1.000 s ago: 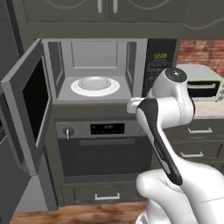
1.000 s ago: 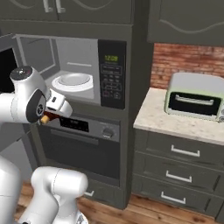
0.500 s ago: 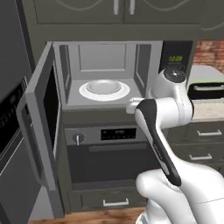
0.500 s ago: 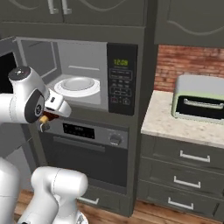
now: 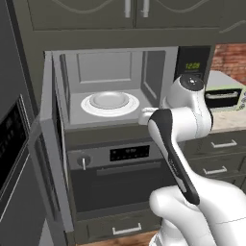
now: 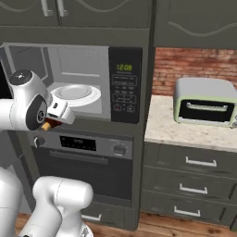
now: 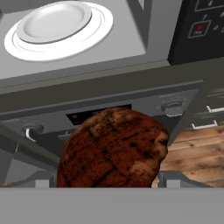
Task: Transport the steak from the fridge to the microwave and turn on the microwave.
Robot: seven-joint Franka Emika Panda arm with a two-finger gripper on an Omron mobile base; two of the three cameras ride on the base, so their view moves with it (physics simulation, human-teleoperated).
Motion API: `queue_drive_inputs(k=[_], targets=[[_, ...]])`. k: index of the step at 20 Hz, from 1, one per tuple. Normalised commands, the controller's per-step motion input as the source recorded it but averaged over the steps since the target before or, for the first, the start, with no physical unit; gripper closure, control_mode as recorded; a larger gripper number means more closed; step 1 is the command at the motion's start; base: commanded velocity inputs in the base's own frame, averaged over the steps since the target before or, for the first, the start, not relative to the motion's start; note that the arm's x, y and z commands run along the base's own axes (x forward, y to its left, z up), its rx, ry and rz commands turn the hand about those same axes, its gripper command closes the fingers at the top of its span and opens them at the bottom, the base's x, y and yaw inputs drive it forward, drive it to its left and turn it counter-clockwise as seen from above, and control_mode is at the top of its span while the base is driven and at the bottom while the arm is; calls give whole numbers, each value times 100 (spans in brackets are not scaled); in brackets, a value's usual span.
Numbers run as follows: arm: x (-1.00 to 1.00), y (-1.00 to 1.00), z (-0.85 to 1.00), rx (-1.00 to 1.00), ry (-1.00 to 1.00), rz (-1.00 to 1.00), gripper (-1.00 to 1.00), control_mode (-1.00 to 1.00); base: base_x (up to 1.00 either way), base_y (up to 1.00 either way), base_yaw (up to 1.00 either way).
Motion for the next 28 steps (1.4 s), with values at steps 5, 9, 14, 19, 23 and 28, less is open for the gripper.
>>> queue_drive_inputs(k=[5,9,14,19,23,28], targets=[[0,0,0,0,0,0,100,100,19,40,-16],[0,0,0,0,0,0,100,100,4,34,-3],[0,0,0,0,0,0,100,100,2,28,3],[0,0,0,0,0,0,100,100,1,23,16],[0,0,0,0,0,0,100,100,1,21,16],[0,0,0,0,0,0,100,100,11,25,4]])
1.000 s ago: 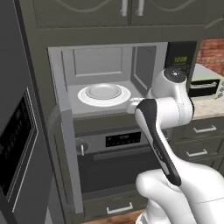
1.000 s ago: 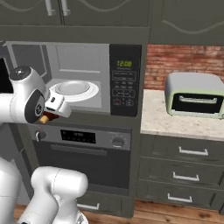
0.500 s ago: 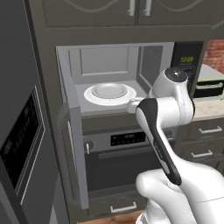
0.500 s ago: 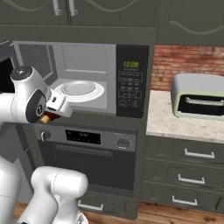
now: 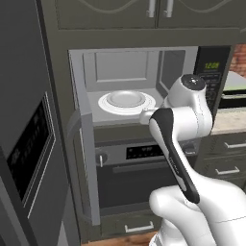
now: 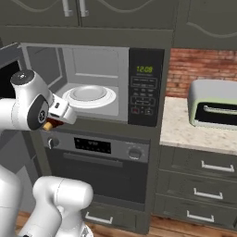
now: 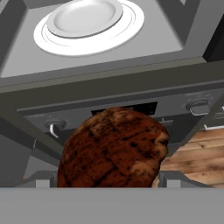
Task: Transport the steak from the fridge to the microwave and turn on the microwave.
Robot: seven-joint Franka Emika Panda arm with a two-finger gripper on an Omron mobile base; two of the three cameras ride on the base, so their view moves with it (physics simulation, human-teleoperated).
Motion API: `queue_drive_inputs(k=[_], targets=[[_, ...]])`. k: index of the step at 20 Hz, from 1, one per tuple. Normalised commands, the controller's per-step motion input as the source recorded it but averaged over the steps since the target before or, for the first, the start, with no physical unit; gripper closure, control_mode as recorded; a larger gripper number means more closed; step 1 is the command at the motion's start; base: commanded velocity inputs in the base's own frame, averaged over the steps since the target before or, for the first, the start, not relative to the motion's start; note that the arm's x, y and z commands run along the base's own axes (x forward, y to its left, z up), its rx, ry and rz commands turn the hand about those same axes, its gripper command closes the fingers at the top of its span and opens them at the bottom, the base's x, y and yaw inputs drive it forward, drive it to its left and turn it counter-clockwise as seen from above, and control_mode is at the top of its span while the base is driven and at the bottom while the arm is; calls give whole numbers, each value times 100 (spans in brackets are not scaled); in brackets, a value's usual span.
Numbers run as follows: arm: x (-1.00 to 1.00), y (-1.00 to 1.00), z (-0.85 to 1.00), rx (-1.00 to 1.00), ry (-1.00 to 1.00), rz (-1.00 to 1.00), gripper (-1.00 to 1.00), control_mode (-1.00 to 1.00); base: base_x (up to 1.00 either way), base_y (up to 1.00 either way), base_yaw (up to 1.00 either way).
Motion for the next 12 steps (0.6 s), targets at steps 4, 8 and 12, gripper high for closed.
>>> queue_drive_inputs(k=[4,8,12], targets=[[0,0,0,0,0,0,100,100,19,25,0],[0,0,0,0,0,0,100,100,16,20,0],[0,0,0,0,0,0,100,100,4,5,0]])
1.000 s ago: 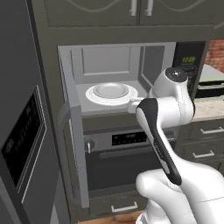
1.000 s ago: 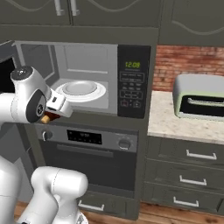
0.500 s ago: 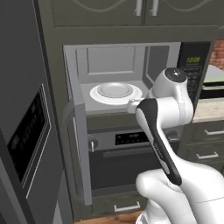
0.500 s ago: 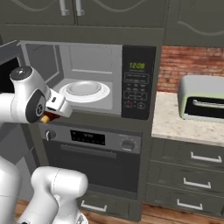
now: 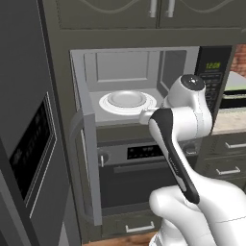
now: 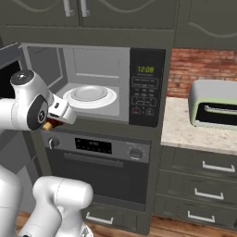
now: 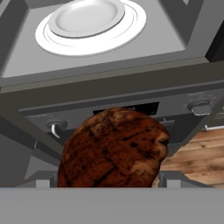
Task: Transport the steak from the fridge to the microwave and turn on the microwave.
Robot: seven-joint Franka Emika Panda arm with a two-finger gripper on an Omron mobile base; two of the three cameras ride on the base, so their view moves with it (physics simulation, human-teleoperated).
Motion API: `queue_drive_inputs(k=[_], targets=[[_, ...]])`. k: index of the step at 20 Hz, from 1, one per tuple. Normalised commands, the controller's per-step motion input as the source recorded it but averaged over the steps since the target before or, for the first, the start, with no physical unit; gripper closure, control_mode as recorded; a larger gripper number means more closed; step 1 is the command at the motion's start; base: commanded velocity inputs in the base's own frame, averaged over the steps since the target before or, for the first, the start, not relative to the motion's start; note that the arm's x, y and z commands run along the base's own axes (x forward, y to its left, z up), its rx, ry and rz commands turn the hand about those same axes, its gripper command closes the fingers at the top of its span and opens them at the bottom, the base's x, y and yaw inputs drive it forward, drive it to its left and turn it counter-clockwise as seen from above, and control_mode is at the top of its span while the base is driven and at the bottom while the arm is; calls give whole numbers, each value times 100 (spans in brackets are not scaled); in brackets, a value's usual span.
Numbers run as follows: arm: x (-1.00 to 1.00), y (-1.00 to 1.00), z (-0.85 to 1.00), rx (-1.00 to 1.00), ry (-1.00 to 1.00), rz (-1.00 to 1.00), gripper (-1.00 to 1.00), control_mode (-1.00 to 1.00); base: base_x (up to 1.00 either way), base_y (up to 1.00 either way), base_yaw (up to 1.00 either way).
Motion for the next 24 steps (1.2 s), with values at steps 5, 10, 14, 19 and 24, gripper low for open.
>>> queue_drive_inputs(k=[5,10,14,19,24], targets=[[0,0,0,0,0,0,100,100,0,0,0],[0,0,0,0,0,0,100,100,0,0,0],[0,0,0,0,0,0,100,100,0,-1,0],[5,-6,2,3,-10,3,100,-100,0,-1,0],[22,-2,6,3,-19,13,100,-100,0,0,0]])
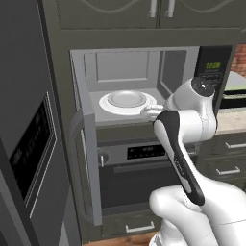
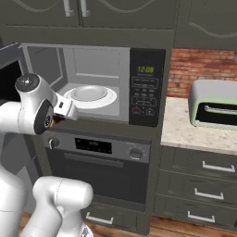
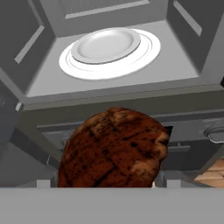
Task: Transport the steak from the fridge to the microwave and turn on the microwave.
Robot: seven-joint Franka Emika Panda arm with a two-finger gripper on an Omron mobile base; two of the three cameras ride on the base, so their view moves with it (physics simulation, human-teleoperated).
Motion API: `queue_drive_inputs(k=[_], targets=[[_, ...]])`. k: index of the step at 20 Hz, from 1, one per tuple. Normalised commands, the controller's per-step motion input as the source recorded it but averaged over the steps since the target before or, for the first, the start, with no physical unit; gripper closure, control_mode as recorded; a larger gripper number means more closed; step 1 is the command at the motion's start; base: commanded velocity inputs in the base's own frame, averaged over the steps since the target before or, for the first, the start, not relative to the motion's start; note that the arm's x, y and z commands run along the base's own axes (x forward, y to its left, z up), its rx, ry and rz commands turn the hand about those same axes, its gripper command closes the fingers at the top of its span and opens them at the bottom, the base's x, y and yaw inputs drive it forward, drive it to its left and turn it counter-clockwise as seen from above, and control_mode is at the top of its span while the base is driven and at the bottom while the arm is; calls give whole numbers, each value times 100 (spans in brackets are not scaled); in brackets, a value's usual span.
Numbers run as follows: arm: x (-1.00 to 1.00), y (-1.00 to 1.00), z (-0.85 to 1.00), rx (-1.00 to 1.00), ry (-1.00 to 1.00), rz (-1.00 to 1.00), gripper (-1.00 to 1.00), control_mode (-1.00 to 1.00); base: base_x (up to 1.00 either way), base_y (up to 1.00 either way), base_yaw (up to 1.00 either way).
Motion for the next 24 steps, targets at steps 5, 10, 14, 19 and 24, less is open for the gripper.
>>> queue_drive_inputs(k=[5,10,14,19,24], targets=[[32,-4,0,0,-20,17,100,-100,0,0,0],[42,-1,1,0,-12,14,100,-100,0,0,0],[49,0,1,0,0,5,100,-100,0,0,0],[54,0,3,0,0,0,100,-100,0,0,0],[54,3,3,0,0,0,100,-100,0,0,0]])
